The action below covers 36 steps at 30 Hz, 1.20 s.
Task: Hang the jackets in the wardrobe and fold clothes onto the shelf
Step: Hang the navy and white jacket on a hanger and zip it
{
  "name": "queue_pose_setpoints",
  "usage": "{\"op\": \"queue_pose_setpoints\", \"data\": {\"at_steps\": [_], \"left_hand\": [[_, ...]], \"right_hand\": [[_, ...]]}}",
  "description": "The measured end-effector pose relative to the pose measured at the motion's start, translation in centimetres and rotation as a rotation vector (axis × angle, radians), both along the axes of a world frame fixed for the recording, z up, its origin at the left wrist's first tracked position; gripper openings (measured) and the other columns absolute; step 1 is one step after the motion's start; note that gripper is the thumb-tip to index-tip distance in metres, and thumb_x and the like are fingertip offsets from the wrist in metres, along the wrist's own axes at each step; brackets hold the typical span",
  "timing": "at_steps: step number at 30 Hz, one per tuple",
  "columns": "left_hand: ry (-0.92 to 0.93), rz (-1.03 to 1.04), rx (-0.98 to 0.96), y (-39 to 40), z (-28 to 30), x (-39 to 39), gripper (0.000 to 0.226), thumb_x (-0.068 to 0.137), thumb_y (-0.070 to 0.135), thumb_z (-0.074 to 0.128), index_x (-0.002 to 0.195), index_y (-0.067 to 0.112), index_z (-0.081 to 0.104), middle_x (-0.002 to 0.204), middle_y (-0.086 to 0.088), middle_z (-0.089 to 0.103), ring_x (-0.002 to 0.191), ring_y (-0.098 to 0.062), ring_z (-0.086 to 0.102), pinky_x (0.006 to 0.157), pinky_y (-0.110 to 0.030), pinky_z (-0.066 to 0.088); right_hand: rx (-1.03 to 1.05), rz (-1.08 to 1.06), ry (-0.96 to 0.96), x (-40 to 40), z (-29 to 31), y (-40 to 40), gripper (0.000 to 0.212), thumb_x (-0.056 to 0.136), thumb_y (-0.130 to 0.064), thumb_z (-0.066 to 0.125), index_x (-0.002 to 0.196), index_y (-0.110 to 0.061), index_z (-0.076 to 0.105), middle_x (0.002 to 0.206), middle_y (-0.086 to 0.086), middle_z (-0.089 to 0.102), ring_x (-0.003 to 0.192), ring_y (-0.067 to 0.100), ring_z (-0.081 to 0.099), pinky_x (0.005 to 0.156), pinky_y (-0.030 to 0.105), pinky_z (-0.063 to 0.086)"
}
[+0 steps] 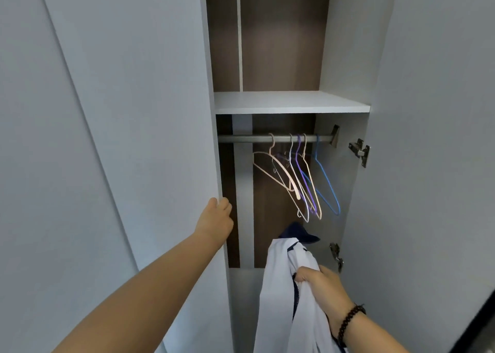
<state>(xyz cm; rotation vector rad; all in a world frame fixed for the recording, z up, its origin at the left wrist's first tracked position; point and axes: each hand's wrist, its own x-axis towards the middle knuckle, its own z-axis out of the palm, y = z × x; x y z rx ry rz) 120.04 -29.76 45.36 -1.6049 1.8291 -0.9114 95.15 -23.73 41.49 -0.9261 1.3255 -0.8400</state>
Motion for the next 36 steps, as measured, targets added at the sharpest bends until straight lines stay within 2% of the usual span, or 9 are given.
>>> {"op": "queue_pose_setpoints", "data": {"at_steps": [7,12,17,22,27,29,31,34,36], "left_hand": [[0.066,0.104,-0.036,4.7,-0.2,-0.5,0.033,0.09,0.025,0.066,0.119,0.01,0.06,0.134,-0.014,0.044,0.13,-0.03,0.032,0.099,-0.039,0.035],[0.107,0.157,-0.059,6.0,-0.2,-0.9,0.028,0.09,0.024,0.066,0.113,0.008,0.062,0.126,-0.013,0.047,0.122,-0.029,0.036,0.096,-0.038,0.035],[0.177,0.114,-0.103,7.5,-0.3,0.1,0.022,0.093,0.019,0.061,0.111,0.007,0.064,0.124,-0.013,0.051,0.119,-0.027,0.04,0.099,-0.036,0.036],[0.227,0.028,-0.134,9.8,-1.1,2.8,0.023,0.094,0.015,0.058,0.114,0.006,0.064,0.125,-0.013,0.051,0.118,-0.027,0.04,0.099,-0.036,0.035],[0.307,-0.014,-0.12,13.3,-1.4,5.6,0.022,0.094,0.012,0.059,0.114,0.005,0.065,0.125,-0.013,0.05,0.119,-0.027,0.04,0.102,-0.036,0.034],[0.34,-0.04,-0.133,15.1,-0.9,6.6,0.022,0.084,0.016,0.072,0.104,0.007,0.071,0.116,-0.012,0.056,0.112,-0.026,0.047,0.096,-0.036,0.041],[0.417,-0.098,-0.154,16.9,0.0,7.5,0.029,0.057,0.019,0.092,0.079,0.01,0.077,0.091,-0.01,0.063,0.092,-0.023,0.057,0.076,-0.036,0.05],[0.42,-0.093,-0.101,19.2,0.0,9.8,0.027,0.071,0.014,0.084,0.095,0.007,0.074,0.1,-0.012,0.059,0.102,-0.026,0.051,0.079,-0.039,0.043],[0.428,-0.147,-0.124,20.9,0.3,11.6,0.036,0.041,0.016,0.097,0.069,0.01,0.075,0.08,-0.008,0.062,0.081,-0.022,0.059,0.06,-0.034,0.047]], "right_hand": [[-0.002,0.133,0.069,-1.6,1.0,2.3,0.031,0.072,-0.005,0.065,0.102,0.0,0.059,0.097,0.019,0.064,0.086,0.034,0.062,0.064,0.031,0.047],[-0.04,0.204,0.106,-1.8,2.3,3.4,0.056,0.043,-0.02,0.063,0.098,-0.006,0.057,0.099,0.015,0.063,0.089,0.031,0.061,0.061,0.029,0.044],[-0.038,0.169,0.101,-1.8,1.9,4.6,0.036,0.068,-0.008,0.068,0.103,0.0,0.061,0.098,0.018,0.065,0.089,0.035,0.063,0.07,0.033,0.049],[-0.066,0.187,0.151,0.0,1.6,6.2,0.042,0.052,-0.015,0.068,0.091,0.0,0.063,0.098,0.018,0.066,0.088,0.034,0.064,0.075,0.036,0.05],[-0.058,0.161,0.133,4.0,1.0,7.2,0.038,0.062,-0.008,0.069,0.099,0.0,0.062,0.096,0.019,0.066,0.089,0.035,0.064,0.076,0.039,0.053],[-0.056,0.178,0.137,6.4,0.7,7.8,0.046,0.054,-0.013,0.067,0.098,-0.001,0.062,0.093,0.018,0.067,0.087,0.034,0.065,0.07,0.034,0.052],[-0.059,0.199,0.151,8.8,0.4,8.5,0.05,0.049,-0.015,0.065,0.096,-0.002,0.062,0.092,0.016,0.067,0.085,0.033,0.065,0.069,0.033,0.052],[-0.065,0.242,0.159,12.5,-0.1,9.6,0.045,0.054,-0.014,0.067,0.098,-0.005,0.062,0.095,0.016,0.068,0.087,0.033,0.065,0.077,0.039,0.055],[-0.069,0.258,0.157,14.6,-0.3,10.5,0.04,0.06,-0.012,0.068,0.099,-0.005,0.063,0.095,0.016,0.068,0.087,0.033,0.065,0.077,0.039,0.055]]}}
